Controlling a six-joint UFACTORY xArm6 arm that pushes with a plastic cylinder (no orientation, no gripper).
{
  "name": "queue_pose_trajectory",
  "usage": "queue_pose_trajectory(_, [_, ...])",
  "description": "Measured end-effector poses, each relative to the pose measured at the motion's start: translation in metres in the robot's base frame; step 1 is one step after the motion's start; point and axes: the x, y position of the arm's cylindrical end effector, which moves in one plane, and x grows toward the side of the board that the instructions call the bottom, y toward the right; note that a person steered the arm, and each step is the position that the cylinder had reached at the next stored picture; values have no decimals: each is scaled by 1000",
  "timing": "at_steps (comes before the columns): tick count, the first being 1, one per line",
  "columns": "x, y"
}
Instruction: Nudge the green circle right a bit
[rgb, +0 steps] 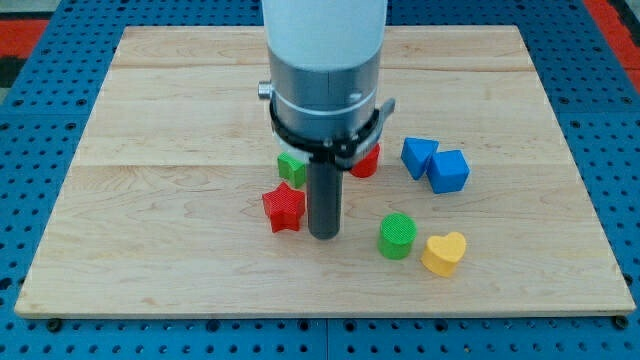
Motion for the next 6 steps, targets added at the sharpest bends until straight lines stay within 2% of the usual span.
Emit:
queue_pose_trajectory(2, [16,-44])
queue_pose_trajectory(3, [21,0])
queue_pose_trajectory(5, [25,124])
queue_pose_trajectory(6, [25,127])
